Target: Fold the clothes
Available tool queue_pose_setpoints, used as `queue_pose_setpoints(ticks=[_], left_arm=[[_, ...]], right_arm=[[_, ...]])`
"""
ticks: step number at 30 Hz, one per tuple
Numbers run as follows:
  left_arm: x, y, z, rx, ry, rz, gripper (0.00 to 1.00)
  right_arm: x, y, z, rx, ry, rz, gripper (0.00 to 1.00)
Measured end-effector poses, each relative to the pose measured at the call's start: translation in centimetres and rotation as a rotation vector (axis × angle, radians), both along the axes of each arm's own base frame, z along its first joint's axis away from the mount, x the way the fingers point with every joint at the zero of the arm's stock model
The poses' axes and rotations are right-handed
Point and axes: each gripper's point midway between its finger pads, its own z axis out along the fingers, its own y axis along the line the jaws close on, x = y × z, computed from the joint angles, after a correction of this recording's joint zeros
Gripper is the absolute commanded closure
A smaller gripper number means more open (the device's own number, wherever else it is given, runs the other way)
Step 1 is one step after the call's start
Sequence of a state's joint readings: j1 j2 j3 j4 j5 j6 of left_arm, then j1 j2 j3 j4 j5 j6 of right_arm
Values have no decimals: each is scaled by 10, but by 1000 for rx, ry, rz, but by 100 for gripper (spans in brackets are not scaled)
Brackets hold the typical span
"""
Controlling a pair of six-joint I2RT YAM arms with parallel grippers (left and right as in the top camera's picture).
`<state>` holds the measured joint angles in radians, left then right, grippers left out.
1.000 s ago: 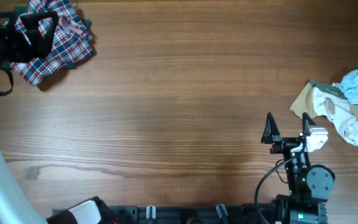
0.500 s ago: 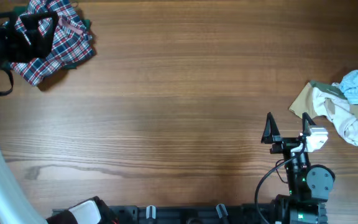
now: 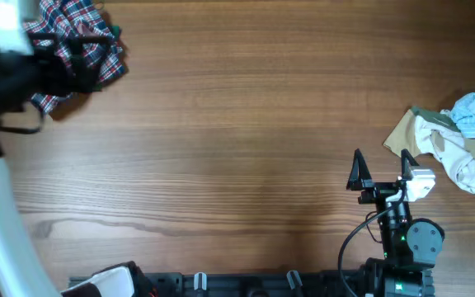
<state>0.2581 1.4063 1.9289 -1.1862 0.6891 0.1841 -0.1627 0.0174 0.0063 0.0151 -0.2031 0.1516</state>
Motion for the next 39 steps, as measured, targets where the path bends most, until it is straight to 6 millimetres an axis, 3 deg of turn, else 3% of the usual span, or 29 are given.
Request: queue_pose_setpoints(ticks=[2, 5, 10, 13, 15, 20, 23, 30, 39], left_arm=[[-7, -28, -10, 35, 0, -93, 0], [-16, -52, -25, 78, -22, -178, 0], [-28, -60, -69, 91, -36, -211, 0], [-37, -64, -117, 70, -34, -220, 0], [-38, -65, -134, 55, -64, -214, 0], [-38, -61, -161, -12, -300, -114, 0], [-52, -52, -179, -88, -379, -10, 0], [-75, -17, -240, -286, -325, 305, 0], [-85, 0, -239, -357, -403, 421, 0]], right_arm=[[0, 0, 0, 0, 0, 0, 0], [0, 0, 0, 0, 0, 0, 0], [0, 0, 0, -1, -1, 1, 0], [0, 0, 0, -1, -2, 3, 0], [0, 0, 0, -1, -2, 3, 0], [0, 0, 1, -1, -2, 3, 0], [0, 0, 0, -1, -2, 3, 0], [0, 0, 0, -1, -2, 4, 0], [0, 0, 0, -1, -2, 3, 0]])
